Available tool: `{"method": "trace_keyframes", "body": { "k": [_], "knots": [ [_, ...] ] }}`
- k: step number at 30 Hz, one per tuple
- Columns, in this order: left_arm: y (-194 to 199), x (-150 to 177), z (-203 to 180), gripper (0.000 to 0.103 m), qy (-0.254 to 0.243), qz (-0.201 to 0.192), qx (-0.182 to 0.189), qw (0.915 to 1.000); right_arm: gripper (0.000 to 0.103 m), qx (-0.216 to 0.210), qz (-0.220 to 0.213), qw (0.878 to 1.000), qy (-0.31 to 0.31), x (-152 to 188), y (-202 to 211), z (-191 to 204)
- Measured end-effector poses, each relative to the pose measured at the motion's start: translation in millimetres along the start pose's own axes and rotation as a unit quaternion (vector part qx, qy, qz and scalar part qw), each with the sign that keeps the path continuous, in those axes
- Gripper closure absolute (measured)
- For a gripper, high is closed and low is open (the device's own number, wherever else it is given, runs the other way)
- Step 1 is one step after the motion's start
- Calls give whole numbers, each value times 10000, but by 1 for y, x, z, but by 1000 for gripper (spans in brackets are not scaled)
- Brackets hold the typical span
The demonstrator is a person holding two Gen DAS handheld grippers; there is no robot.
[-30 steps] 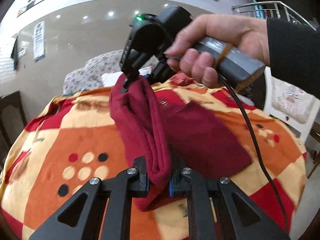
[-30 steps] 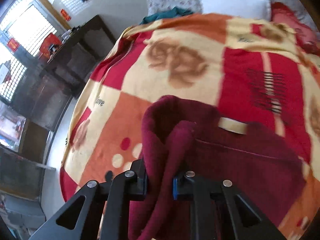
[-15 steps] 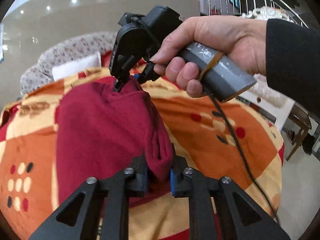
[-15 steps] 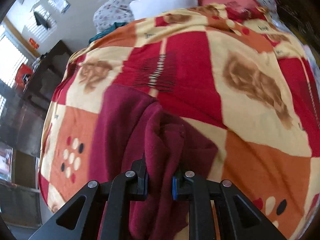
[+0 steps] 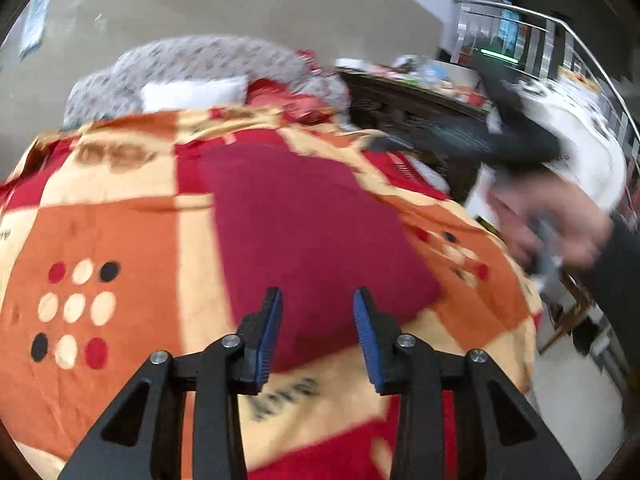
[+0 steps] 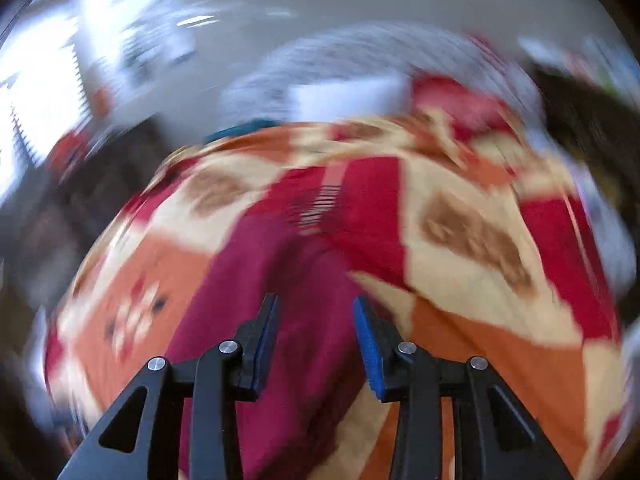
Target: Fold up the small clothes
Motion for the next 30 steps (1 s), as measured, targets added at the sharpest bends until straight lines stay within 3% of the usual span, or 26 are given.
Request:
{"method": "trace_keyframes", "body": {
  "k": [1,3,5,7,10,15,17,20,25,28,30],
  "knots": [
    [-11,2,8,85,150,244,73,9996,62,-81,71,9994,340,9,-1,18],
    [-35,15,14,88,368,737,270,9962,62,-131,300,9937,1073,33,-10,47],
    [-48,28,14,88,342,849,126,9957,62,73,803,9860,1459,60,-32,50],
    [-52,32,14,88,320,770,133,9964,63,141,1152,9823,1469,82,-50,39],
    [-56,32,16,88,339,732,127,9967,65,5,898,9899,1093,93,-57,17],
    [-46,28,18,88,455,611,281,9967,65,37,901,9913,964,92,-57,18],
    [-31,14,18,88,388,375,274,9982,65,-40,950,9907,969,81,-49,25],
    [-26,-21,24,82,423,42,255,9988,64,25,598,9950,803,54,-34,24],
    [-86,-61,33,82,711,509,187,9960,63,663,147,9975,-176,4,-57,-16],
    [-118,-55,31,82,701,885,51,9936,63,571,611,9936,-762,9,-94,-41],
    [-124,-55,32,81,731,958,111,9927,63,803,866,9904,-725,19,-111,-50]
  ]
}}
Point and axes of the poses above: each gripper's, at about its wrist camera, not at the fingertips, and y roughly against the way its jaws point, z to its left, x to its underside, the point moved 5 cm from there along -y, roughly the way its jaws point, and after that the axes turned 9 degrees about -x, right-handed, at the moved point
